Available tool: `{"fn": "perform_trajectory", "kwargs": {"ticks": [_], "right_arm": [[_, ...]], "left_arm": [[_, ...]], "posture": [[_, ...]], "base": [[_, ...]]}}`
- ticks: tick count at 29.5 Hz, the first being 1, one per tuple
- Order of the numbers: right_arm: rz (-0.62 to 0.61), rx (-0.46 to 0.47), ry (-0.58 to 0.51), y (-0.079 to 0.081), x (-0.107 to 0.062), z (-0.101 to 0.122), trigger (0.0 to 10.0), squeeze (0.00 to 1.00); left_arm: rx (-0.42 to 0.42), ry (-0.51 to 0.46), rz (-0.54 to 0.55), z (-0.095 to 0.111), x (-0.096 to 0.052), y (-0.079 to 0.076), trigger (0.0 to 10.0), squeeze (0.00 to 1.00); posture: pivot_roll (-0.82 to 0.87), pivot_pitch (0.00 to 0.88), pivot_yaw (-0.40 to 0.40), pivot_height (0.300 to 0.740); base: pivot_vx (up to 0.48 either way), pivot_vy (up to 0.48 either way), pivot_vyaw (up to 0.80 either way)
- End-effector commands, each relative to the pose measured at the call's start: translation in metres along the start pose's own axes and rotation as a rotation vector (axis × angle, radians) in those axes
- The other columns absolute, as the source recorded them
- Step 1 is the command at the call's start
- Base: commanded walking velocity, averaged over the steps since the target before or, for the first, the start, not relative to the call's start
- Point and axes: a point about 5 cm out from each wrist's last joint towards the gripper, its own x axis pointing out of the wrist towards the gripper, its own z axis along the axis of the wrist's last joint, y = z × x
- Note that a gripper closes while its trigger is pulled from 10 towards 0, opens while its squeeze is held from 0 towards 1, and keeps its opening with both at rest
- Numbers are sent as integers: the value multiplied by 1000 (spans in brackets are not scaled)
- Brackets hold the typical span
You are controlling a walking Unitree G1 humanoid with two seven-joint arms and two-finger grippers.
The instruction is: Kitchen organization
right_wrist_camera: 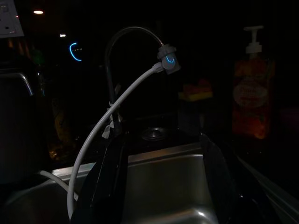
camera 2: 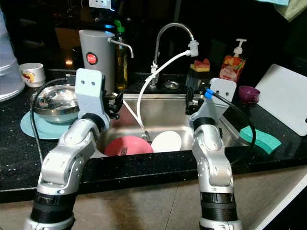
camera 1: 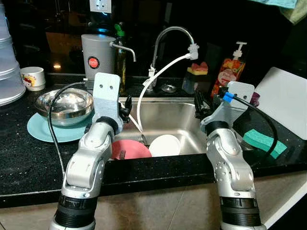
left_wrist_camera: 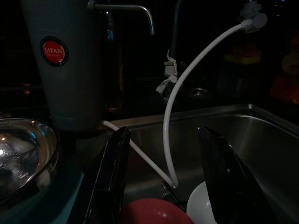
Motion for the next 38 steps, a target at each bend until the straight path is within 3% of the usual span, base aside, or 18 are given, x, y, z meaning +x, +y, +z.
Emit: {"fn": "perform_trajectory", "kwargs": {"ticks": [1,4,9,11,16,19,24,32,38], "right_arm": [[-4,-6,2,-4,-4,-1,10000,0],[-2,-6,7,-4,-5,-2,10000,0],[91,-125,64,8,-24,-23,10000,0],[94,-128,68,8,-27,-25,10000,0],[76,-119,80,0,-36,-30,10000,0],[10,-125,52,-16,-42,-29,10000,0],[-38,-147,26,-29,-43,-27,10000,0],[-54,-168,3,-35,-41,-24,10000,0],[-75,-173,-3,-40,-38,-23,10000,0]], "left_arm": [[2,5,3,0,2,3,10000,0],[4,12,6,0,2,5,10000,0],[38,-10,28,-2,-7,20,10000,0],[41,-15,28,-2,-10,22,10000,0],[46,-34,28,-6,-25,24,10000,0],[32,-53,40,-12,-44,29,10000,0],[12,-47,75,-22,-58,35,10000,0],[54,-45,98,-28,-66,36,10000,0],[73,-17,133,-33,-62,41,10000,0]], "posture": [[142,30,-103,740],[150,31,-103,740],[156,18,-112,740],[156,18,-112,740],[156,6,-120,740],[155,0,-121,740],[154,0,-123,740],[159,0,-127,740],[159,0,-132,740]], "base": [[0,0,0],[0,0,0],[0,0,0],[0,0,0],[0,0,0],[0,0,0],[0,0,0],[0,0,0],[0,0,0]]}}
